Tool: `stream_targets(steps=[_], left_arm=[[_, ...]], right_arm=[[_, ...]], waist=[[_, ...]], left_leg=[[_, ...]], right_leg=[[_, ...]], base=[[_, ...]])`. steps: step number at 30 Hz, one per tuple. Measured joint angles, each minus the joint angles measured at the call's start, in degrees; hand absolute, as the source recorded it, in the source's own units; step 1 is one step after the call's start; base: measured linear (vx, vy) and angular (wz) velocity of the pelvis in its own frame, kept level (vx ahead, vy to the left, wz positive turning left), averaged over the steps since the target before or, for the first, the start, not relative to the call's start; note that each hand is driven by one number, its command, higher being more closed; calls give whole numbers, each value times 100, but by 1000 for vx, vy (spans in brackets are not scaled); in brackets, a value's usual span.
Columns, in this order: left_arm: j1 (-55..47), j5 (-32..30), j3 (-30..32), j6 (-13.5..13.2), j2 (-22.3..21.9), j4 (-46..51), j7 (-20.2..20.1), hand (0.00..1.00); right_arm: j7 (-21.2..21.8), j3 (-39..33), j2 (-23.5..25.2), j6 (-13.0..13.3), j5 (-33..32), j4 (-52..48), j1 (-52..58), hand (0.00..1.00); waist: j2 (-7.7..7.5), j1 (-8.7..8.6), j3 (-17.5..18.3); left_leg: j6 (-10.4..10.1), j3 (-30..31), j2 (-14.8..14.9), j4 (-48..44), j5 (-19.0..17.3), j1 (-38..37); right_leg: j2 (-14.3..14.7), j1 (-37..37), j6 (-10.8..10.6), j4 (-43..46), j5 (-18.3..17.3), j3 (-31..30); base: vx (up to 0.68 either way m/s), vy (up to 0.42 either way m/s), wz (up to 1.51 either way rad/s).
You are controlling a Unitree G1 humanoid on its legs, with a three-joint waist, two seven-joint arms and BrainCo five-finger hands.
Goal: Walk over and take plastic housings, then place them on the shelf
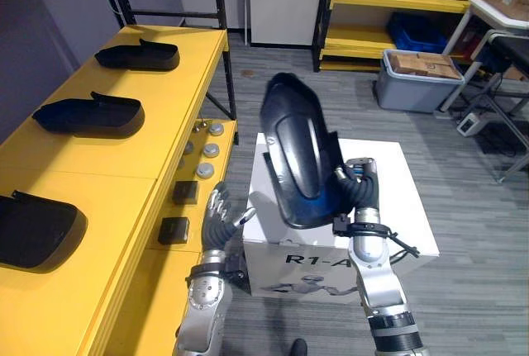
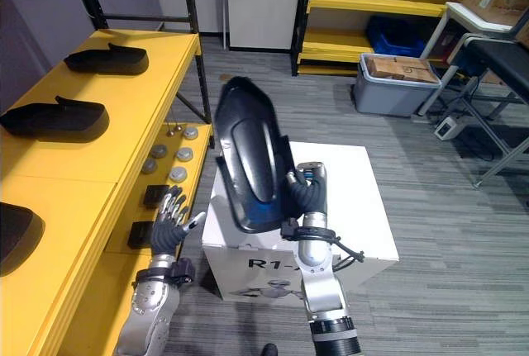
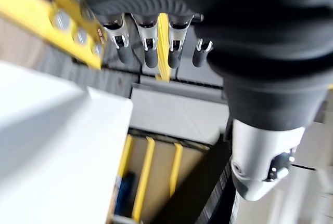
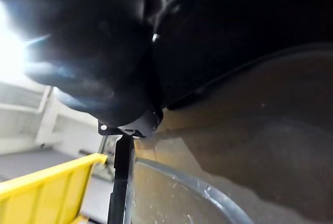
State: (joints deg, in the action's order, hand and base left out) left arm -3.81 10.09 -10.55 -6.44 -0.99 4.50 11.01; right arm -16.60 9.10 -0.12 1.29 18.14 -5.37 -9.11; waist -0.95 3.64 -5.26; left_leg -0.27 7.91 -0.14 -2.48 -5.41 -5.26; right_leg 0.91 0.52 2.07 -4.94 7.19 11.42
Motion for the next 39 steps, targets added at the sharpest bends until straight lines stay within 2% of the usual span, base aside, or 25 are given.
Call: stream_targets(steps=[3,6,7,13,14,19,25,30,35,39], left_arm=[[238,137,-209,-1,112,7,-17,0],[264,217,-224,-7,172,9,7,0],[264,223,-231,-6,206,9,7,100],[271,405,-237,-5,265,9,118,100],[276,441,-234,-4,302,8,144,100],[359,486,-233,15,420,8,233,100],[406,545,-228,65,467,-3,275,100],[405,548,-223,107,504,-6,286,100],[406,544,-218,108,483,-2,208,100],[403,530,-220,107,377,-2,-28,100]], right_arm=[[192,344,-36,63,219,-44,-1,100],[204,438,-74,111,295,-44,-2,100],[213,467,-146,125,302,-44,-2,100],[220,544,-335,136,305,-41,-1,100],[220,566,-411,149,304,-41,-1,0],[229,688,-723,251,294,-39,40,0],[231,838,-750,397,197,37,131,0],[234,870,-737,534,2,21,139,0],[494,724,-727,596,-607,-136,139,0],[691,256,-638,682,-1265,-781,139,0]], waist=[[17,-8,10],[20,-5,14],[23,-5,16],[86,-76,58],[88,-98,59],[107,-153,73],[189,-155,176],[188,-154,193],[185,-140,200],[183,-132,200]], left_leg=[[0,-4,-1,-29,0,-6],[2,-7,-2,-47,-1,-7],[3,-10,-3,-58,-2,-4],[-2,-24,3,-91,-8,7],[-5,-29,7,-100,-10,10],[-31,-103,34,-146,-32,47],[-34,-144,42,-193,-40,112],[-34,-147,35,-223,-40,113],[-33,-154,34,-247,-40,115],[-33,-191,40,-254,-40,117]], right_leg=[[3,21,23,-1,20,-5],[4,29,33,-5,34,-7],[4,30,37,-12,41,-9],[13,31,55,-32,56,-11],[17,31,59,-33,59,-12],[47,16,89,-34,79,-51],[59,-43,126,-33,111,-75],[54,-28,119,-34,134,-76],[55,-20,109,-35,143,-79],[67,-30,77,-35,128,-120]], base=[[0,0,0],[0,0,0],[0,0,0],[0,0,0],[0,0,0],[-6,-6,-6],[0,0,-3],[0,0,0],[0,0,0],[6,11,-4]])
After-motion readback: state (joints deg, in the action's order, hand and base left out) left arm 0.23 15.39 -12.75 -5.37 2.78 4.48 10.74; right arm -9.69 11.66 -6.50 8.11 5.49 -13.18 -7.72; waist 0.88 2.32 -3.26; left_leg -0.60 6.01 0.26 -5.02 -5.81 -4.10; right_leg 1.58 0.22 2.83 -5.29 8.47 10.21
